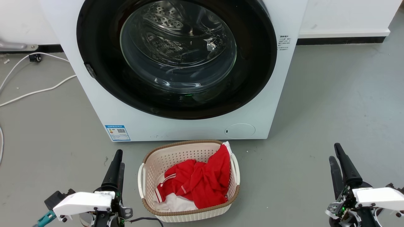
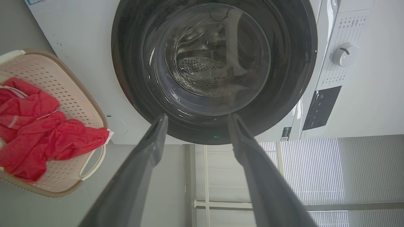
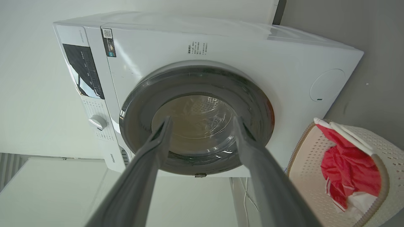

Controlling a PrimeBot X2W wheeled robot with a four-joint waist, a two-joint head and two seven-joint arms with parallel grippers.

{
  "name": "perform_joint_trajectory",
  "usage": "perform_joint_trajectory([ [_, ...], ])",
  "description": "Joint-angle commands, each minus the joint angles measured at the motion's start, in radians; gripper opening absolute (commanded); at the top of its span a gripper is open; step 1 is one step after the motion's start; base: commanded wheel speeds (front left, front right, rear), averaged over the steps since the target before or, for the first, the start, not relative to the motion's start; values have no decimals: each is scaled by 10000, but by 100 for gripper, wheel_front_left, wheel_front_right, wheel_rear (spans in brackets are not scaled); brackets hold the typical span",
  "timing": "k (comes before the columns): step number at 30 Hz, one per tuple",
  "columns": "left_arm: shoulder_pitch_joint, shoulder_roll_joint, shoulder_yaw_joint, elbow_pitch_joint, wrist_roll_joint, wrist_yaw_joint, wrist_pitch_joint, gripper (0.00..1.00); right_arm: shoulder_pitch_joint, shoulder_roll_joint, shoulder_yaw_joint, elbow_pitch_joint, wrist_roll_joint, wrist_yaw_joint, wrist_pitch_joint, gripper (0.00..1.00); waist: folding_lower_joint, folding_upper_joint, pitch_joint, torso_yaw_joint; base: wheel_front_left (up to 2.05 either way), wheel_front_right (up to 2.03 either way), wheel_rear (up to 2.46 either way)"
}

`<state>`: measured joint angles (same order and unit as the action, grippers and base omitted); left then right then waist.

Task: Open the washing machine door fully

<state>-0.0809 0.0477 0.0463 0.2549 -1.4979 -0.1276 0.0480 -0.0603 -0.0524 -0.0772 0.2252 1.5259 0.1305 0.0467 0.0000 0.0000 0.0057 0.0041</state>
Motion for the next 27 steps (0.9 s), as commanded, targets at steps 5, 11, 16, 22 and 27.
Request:
perform_joint_trajectory([
  [5,-287,28,-80,-530,1192,-17,-302,100,-89,-17,187,-522,-1614,2,-295,100,0,0,20,36,0,0,0],
  [11,-283,28,-189,-769,2321,-19,-512,100,-33,-14,268,-744,-3137,2,-504,100,0,0,33,60,0,0,0],
  [16,-263,29,-317,-952,3398,2,-712,100,43,-12,386,-933,-4707,2,-702,100,0,0,35,79,0,0,0],
  [22,-253,30,-540,-1068,4699,109,-933,100,178,-9,440,-981,-6151,2,-931,100,0,0,9,102,0,0,0],
  [27,-271,31,-688,-1137,5635,179,-1110,100,263,-7,440,-1037,-7063,2,-1093,100,0,0,-9,118,0,0,0],
])
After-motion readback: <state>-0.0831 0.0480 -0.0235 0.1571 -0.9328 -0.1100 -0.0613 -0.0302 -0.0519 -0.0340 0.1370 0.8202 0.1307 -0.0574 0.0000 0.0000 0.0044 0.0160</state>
